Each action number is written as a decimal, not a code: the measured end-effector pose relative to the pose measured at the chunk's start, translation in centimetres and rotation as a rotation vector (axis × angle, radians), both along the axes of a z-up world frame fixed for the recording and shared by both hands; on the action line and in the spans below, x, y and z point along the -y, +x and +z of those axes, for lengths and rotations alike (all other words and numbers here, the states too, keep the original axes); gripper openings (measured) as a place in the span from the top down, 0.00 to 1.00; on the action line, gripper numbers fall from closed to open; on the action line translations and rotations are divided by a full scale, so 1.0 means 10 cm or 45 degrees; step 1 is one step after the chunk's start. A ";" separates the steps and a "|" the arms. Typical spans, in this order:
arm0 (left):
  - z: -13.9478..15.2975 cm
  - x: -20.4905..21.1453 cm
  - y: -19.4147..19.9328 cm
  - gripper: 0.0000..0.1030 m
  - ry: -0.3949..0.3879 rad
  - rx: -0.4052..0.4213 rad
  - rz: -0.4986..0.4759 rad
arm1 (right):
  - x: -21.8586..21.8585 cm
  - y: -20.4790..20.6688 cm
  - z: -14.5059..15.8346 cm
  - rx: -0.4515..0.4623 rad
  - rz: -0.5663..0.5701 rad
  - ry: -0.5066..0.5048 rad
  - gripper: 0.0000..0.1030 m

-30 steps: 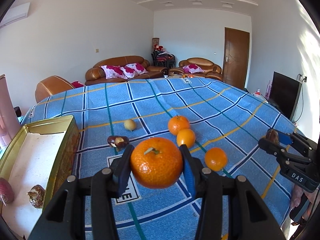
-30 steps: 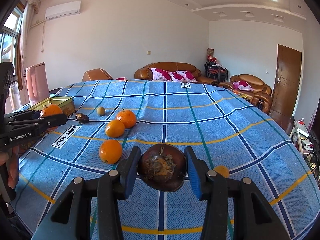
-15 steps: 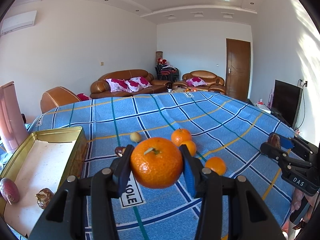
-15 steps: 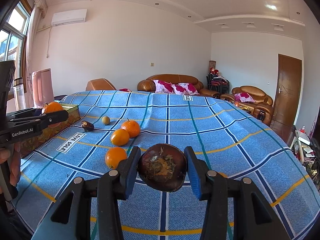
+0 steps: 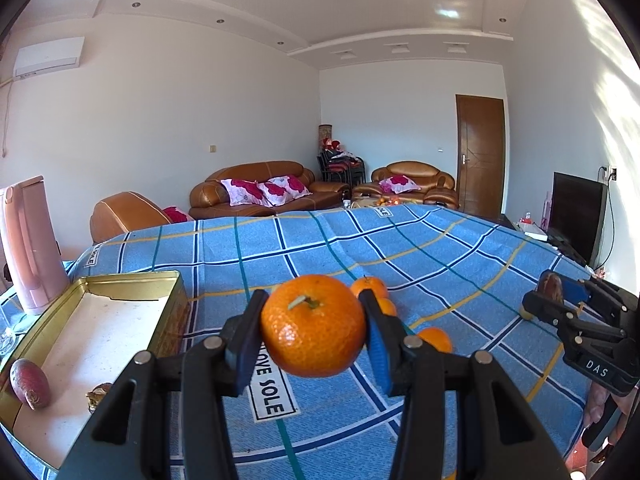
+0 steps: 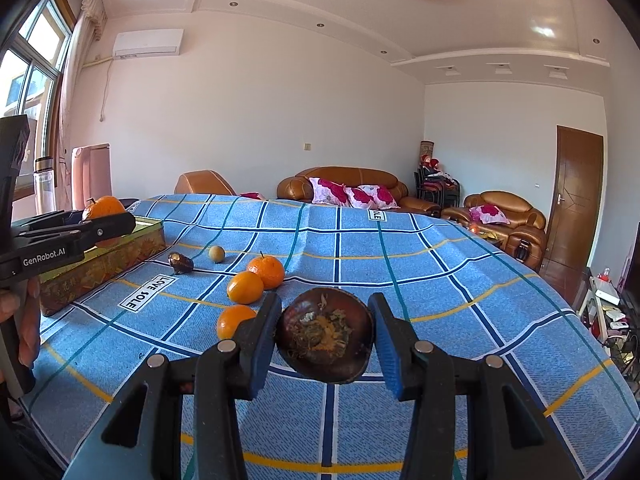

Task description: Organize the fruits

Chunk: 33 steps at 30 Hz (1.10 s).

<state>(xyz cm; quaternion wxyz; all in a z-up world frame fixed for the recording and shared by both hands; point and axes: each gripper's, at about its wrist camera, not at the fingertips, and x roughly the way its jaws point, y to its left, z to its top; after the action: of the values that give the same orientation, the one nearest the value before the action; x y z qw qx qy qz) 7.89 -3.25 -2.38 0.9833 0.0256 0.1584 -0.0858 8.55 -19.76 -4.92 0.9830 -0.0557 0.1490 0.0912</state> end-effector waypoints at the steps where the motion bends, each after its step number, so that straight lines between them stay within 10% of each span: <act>1: 0.00 -0.01 -0.01 0.54 0.002 0.002 0.003 | -0.01 0.00 0.00 0.002 0.000 -0.009 0.55; 33: 0.08 -0.36 -0.14 0.54 0.016 0.029 0.115 | -0.71 -0.12 0.32 0.063 0.234 -0.027 0.55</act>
<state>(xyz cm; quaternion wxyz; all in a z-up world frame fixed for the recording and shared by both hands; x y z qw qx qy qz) 6.49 0.38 -1.54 0.9878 0.0257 0.1486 -0.0399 7.32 -12.63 -1.71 0.9732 -0.0820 0.1200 0.1780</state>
